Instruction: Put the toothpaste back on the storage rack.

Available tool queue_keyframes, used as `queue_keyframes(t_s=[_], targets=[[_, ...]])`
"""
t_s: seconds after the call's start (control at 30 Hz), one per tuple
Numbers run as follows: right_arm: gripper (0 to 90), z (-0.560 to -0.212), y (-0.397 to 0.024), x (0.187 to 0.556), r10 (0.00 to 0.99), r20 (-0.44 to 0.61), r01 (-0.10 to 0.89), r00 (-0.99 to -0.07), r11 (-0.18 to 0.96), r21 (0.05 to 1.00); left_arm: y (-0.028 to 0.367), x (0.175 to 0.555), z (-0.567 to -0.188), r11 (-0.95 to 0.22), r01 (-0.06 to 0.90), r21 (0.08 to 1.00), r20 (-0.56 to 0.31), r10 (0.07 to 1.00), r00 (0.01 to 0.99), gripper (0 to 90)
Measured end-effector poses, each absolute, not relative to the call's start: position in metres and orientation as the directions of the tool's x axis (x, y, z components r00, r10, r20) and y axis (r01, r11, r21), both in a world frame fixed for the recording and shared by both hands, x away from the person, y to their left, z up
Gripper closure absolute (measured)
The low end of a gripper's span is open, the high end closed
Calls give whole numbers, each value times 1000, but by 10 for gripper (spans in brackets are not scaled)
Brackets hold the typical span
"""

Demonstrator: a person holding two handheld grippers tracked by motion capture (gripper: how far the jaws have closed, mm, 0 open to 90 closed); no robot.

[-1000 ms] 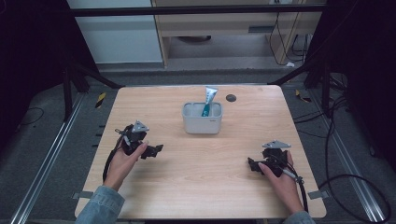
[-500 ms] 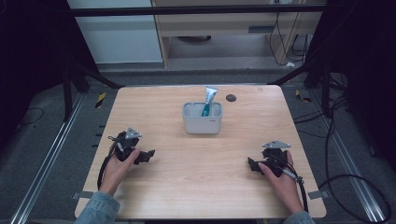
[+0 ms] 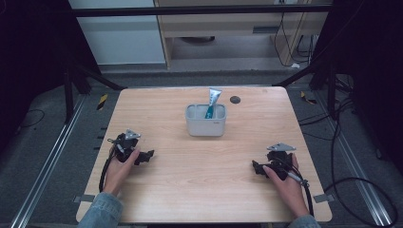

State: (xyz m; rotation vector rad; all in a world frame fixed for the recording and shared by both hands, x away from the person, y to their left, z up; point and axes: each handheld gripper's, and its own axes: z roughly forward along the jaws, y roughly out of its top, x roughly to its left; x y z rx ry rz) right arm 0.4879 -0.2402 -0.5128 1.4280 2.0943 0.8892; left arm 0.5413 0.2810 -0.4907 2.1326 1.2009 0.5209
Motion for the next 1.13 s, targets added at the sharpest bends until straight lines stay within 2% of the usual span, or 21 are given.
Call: queue_keyframes(t_s=[0.5, 0.77, 1.13], targets=[[6, -513, -240, 488, 933, -7, 641, -361, 254, 724, 284, 545, -501, -383, 628, 678, 27, 866, 500, 47], [6, -513, -240, 488, 932, -9, 641, -362, 256, 724, 285, 544, -507, -354, 600, 717, 18, 870, 492, 17], [6, -513, -240, 488, 933, -8, 642, -360, 254, 723, 285, 544, -508, -339, 614, 713, 19, 884, 467, 0]])
